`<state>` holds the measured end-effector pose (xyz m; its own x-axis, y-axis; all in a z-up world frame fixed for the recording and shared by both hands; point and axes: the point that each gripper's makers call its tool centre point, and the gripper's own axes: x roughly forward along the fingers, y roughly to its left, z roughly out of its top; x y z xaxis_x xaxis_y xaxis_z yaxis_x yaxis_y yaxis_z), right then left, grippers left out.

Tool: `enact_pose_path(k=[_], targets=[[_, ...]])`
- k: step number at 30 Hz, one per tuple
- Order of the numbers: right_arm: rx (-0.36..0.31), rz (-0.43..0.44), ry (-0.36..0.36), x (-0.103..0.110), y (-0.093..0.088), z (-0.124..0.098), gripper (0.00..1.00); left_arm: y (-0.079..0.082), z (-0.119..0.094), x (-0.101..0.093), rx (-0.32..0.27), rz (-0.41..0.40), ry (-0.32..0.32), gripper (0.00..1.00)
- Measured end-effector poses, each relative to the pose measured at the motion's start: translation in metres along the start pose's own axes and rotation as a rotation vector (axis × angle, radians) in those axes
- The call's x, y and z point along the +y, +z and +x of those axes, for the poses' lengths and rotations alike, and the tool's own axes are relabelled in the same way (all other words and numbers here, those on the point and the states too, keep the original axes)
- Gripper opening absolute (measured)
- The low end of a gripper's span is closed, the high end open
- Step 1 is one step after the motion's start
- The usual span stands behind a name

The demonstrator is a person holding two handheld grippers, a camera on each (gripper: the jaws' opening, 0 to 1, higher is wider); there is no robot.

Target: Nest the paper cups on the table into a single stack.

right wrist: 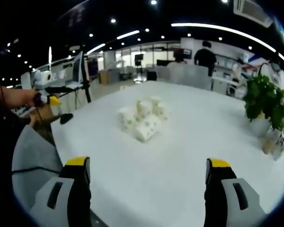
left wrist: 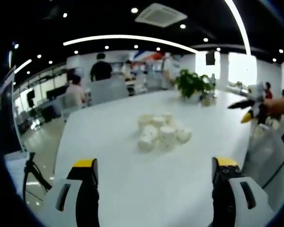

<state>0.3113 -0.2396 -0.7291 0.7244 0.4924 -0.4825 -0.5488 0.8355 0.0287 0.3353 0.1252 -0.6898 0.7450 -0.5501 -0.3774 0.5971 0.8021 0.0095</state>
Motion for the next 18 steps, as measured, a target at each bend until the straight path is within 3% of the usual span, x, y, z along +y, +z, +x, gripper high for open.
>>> enact_pose_path(k=[13,18], targets=[[0.003,0.004,0.000,-0.004,0.008,0.004,1.00,-0.004,0.004,0.001,0.009,-0.007,0.004,1.00],[0.024,0.048,-0.040,-0.015,0.010,0.013,1.00,-0.004,0.006,-0.001,0.010,-0.010,0.000,1.00]])
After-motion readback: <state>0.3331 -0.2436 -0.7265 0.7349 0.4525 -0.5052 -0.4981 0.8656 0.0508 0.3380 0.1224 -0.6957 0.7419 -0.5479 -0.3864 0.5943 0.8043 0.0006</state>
